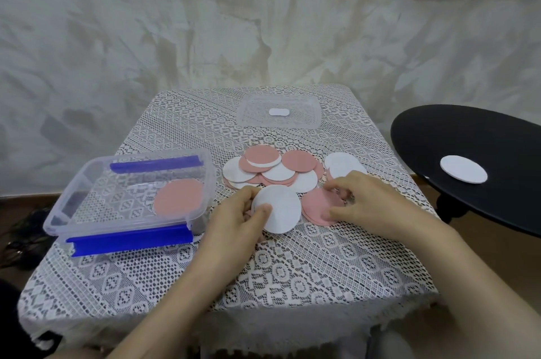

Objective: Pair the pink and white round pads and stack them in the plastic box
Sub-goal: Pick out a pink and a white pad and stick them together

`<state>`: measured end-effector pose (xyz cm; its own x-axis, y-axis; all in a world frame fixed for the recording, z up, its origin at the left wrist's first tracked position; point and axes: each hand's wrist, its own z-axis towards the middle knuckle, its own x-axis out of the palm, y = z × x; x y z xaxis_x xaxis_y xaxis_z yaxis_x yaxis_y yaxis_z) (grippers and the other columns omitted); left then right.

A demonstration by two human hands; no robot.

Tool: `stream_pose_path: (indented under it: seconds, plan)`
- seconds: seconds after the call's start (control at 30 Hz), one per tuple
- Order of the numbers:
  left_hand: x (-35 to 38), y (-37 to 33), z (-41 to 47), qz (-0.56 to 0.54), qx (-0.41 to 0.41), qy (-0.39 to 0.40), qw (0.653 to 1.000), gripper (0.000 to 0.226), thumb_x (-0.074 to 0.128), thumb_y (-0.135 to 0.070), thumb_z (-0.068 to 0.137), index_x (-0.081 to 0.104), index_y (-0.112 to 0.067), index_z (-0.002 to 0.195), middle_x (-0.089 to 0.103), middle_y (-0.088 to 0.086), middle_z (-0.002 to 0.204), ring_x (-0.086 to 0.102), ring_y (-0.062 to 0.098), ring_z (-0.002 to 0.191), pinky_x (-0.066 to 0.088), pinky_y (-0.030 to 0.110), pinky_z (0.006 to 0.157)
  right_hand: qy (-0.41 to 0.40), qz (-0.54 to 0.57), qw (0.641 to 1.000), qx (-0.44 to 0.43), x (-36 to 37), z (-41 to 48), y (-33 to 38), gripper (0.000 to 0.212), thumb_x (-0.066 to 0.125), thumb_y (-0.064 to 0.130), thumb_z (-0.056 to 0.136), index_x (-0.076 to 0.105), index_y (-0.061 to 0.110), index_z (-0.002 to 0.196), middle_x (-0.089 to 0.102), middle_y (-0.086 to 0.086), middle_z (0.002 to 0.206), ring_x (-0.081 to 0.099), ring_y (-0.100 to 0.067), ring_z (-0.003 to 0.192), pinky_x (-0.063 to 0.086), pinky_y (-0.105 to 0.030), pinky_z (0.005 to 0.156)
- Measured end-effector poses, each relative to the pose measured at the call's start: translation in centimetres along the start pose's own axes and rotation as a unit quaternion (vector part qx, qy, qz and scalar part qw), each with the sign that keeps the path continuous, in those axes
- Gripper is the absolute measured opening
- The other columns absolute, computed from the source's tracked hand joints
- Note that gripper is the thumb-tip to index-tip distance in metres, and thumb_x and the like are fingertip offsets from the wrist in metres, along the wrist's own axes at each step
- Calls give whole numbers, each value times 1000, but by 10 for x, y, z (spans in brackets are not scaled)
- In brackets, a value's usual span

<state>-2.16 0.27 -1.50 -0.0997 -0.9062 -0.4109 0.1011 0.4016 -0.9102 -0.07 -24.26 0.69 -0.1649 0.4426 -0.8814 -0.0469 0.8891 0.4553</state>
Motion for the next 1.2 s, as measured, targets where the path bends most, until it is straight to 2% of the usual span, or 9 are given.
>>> stream_pose_path:
  seconds: [0.17,0.27,0.4,0.57,0.73,0.9,0.97,1.1,1.2]
  plan:
    - [1,1,-1,-15,-6,-2,1000,15,56,-20,100,64,-27,112,60,-11,69,52,1,48,42,19,49,-36,52,998,-3,3,3,0,34,81,39,81,53,34,100,55,11,96,53,-7,80,38,-28,65]
    - [2,2,-1,-35,-16,-7,999,17,55,-20,100,63,-28,113,60,-12,63,51,1,47,41,18,46,-55,75,996,-8,6,5,-4,23,73,33,90,51,28,87,63,3,87,58,-19,79,45,-37,70]
    - [1,3,-2,-43,-17,-5,999,17,55,-20,100,63,-30,111,60,-14,57,52,3,47,41,20,45,-68,146,986,-39,6,5,-8,18,63,29,98,58,24,81,61,5,76,54,-18,71,41,-37,65]
    - [-1,0,-7,-41,-7,3,999,17,53,-18,101,63,-30,109,59,-7,59,51,4,46,43,22,46,-8,337,939,-69,5,-7,18,13,58,17,102,70,22,97,70,14,77,61,6,64,45,-11,56]
    - [-3,-3,-15,-55,11,41,998,21,44,-23,106,62,-31,113,62,2,64,55,12,51,48,31,50,1,287,954,-86,26,-17,40,11,61,22,100,64,32,102,59,14,66,51,2,47,41,-16,44]
    - [-10,-1,-25,27,87,48,995,22,56,-30,100,61,-40,119,70,-9,85,62,13,69,51,33,61,-22,286,951,-117,46,-25,50,3,62,33,97,64,31,96,67,6,84,66,-28,64,58,-52,59]
    - [-13,4,-27,98,113,22,989,25,58,-29,99,60,-43,120,70,-12,87,62,11,73,51,30,66,-41,239,960,-142,47,-30,50,7,60,39,97,63,33,94,65,5,83,64,-22,67,56,-49,64]
    - [-17,5,-35,161,145,-11,976,28,57,-28,98,58,-44,121,65,-10,72,59,11,65,45,25,58,-115,48,974,-192,46,-40,52,21,49,51,98,62,35,102,57,16,76,52,-2,71,41,-29,62]
    - [-18,6,-40,202,169,-19,965,28,55,-28,98,55,-44,121,65,-15,78,58,7,68,47,27,60,-111,50,973,-193,51,-44,55,16,49,45,101,62,35,105,61,17,75,55,-2,70,46,-30,65]
